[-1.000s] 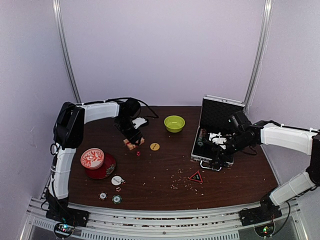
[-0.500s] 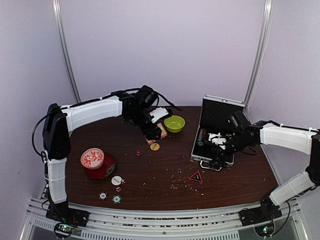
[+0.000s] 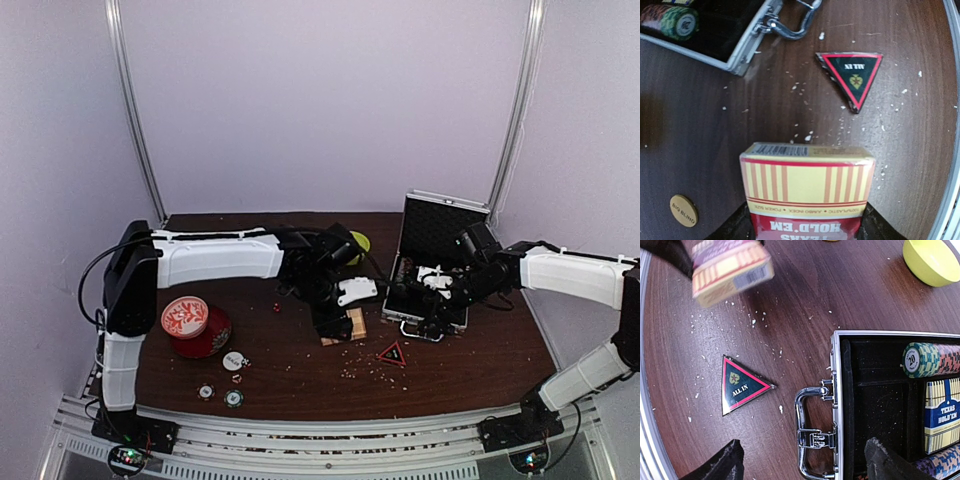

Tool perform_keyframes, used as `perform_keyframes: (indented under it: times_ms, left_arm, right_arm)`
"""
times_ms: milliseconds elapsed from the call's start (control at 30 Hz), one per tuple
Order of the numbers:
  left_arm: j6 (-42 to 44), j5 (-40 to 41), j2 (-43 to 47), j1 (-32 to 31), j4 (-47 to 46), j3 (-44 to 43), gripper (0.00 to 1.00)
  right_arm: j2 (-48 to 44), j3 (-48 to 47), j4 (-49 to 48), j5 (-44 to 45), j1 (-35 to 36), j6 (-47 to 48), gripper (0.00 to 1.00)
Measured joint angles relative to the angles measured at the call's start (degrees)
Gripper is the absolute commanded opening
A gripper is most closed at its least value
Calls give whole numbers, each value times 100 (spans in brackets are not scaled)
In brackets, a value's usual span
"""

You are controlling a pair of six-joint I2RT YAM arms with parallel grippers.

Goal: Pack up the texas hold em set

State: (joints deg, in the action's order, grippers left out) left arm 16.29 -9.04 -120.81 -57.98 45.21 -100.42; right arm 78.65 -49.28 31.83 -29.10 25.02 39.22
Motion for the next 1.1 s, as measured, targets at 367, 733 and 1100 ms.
perform_keyframes:
  times_ms: [367, 733, 1100]
  left_arm:
    - [142, -166, -291, -289, -85, 197, 65]
    - [184, -114, -516, -282, -190, 232, 73]
    - [184, 118, -433, -286, -264, 326, 77]
  right_arm:
    - [0, 0, -17, 2, 0, 2, 84]
    - [61, -9, -17, 63, 0, 9, 85]
    - [157, -26, -11, 68, 0, 52, 85]
